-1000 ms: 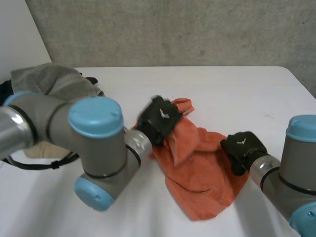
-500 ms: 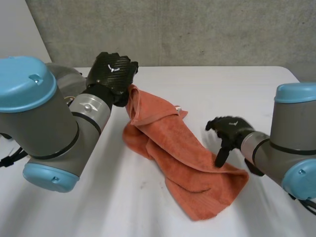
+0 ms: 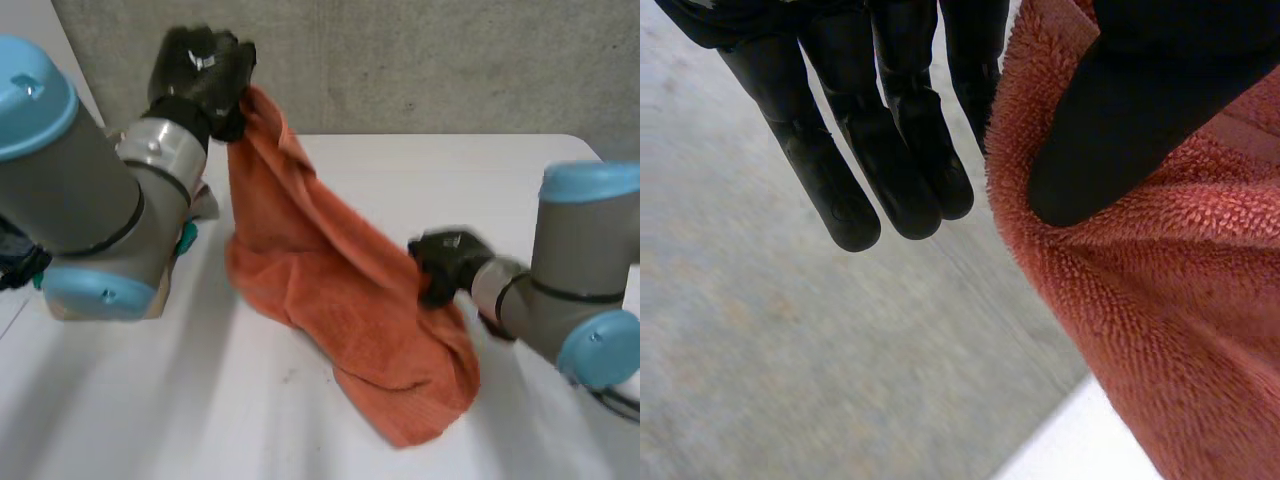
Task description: Fold the laundry.
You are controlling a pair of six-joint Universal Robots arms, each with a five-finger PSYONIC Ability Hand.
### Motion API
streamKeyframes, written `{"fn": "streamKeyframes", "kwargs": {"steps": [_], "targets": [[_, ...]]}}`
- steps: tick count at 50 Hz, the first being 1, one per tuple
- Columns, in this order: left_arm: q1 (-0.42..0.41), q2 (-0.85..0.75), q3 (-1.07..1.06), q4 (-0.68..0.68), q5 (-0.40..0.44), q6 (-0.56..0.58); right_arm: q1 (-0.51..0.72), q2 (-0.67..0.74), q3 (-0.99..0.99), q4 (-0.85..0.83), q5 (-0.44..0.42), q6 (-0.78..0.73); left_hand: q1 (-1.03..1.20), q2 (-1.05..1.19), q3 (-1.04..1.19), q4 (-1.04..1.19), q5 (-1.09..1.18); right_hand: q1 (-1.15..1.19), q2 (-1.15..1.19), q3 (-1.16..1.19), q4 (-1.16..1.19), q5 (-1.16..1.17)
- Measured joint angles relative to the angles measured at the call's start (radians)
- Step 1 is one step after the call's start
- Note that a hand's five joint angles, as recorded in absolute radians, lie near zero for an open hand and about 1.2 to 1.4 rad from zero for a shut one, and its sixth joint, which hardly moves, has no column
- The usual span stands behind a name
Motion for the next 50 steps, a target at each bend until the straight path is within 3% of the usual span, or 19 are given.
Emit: {"fn": "streamKeyframes", "kwargs": {"steps": [5, 6, 14, 22, 30, 35, 38, 40, 45, 47, 49, 50], "targets": [[0.008, -0.056, 0.160, 0.050, -0.042, -0.008, -0.001, -0.041, -0.122, -0.078, 0.073, -0.074, 0.000, 0.001, 0.000, 0.003, 0.000, 0.000, 0.000, 0.000, 0.000, 0.000], [0.012, -0.073, 0.224, 0.076, -0.076, -0.008, -0.002, -0.080, -0.188, -0.163, 0.115, -0.111, 0.000, 0.001, 0.000, 0.003, 0.000, 0.000, 0.000, 0.000, 0.000, 0.000], [0.025, -0.091, 0.317, 0.187, -0.213, -0.006, 0.001, -0.197, -0.257, -0.361, 0.170, -0.174, 0.000, 0.001, 0.000, 0.003, 0.000, 0.000, 0.000, 0.000, 0.000, 0.000], [0.018, -0.045, -0.001, 0.207, -0.235, -0.036, 0.001, -0.217, -0.145, -0.253, 0.162, -0.197, 0.000, 0.001, 0.000, 0.003, 0.000, 0.000, 0.000, 0.000, 0.000, 0.000], [-0.004, -0.040, -0.390, 0.185, -0.225, -0.158, -0.004, -0.088, 0.050, -0.071, 0.166, -0.270, 0.000, 0.001, 0.000, 0.003, 0.000, 0.000, 0.000, 0.000, 0.000, 0.011], [-0.006, -0.056, -0.464, 0.137, -0.222, -0.209, -0.010, -0.034, 0.112, -0.067, 0.165, -0.282, -0.041, -0.081, -0.071, -0.074, -0.041, 0.000, 0.000, 0.000, 0.000, 0.011], [-0.007, -0.045, -0.473, 0.066, -0.212, -0.226, -0.013, -0.016, 0.144, -0.087, 0.161, -0.282, -0.645, -0.678, -0.649, -0.664, -0.616, 0.000, 0.000, 0.000, 0.000, 0.011], [-0.008, -0.020, -0.468, 0.031, -0.203, -0.226, -0.013, -0.016, 0.153, -0.096, 0.159, -0.281, -0.810, -0.844, -0.826, -0.843, -0.796, 0.000, 0.000, 0.000, 0.000, 0.012], [-0.011, 0.083, -0.448, -0.026, -0.132, -0.188, -0.012, -0.026, 0.167, -0.110, 0.156, -0.277, -0.856, -0.944, -0.938, -0.948, -0.907, 0.000, 0.000, 0.000, 0.000, 0.011], [-0.009, 0.116, -0.439, -0.028, -0.043, -0.130, -0.012, -0.034, 0.172, -0.112, 0.154, -0.277, -0.857, -0.946, -0.938, -0.949, -0.907, 0.000, 0.000, 0.000, 0.000, 0.011], [-0.007, 0.121, -0.436, -0.028, -0.014, -0.108, -0.012, -0.036, 0.173, -0.112, 0.154, -0.277, -0.857, -0.946, -0.938, -0.949, -0.907, 0.000, 0.000, 0.000, 0.000, 0.011], [-0.002, 0.125, -0.427, -0.026, 0.071, -0.037, -0.013, -0.040, 0.175, -0.112, 0.153, -0.277, -0.857, -0.946, -0.938, -0.949, -0.907, 0.000, 0.000, 0.000, 0.000, 0.012]]}}
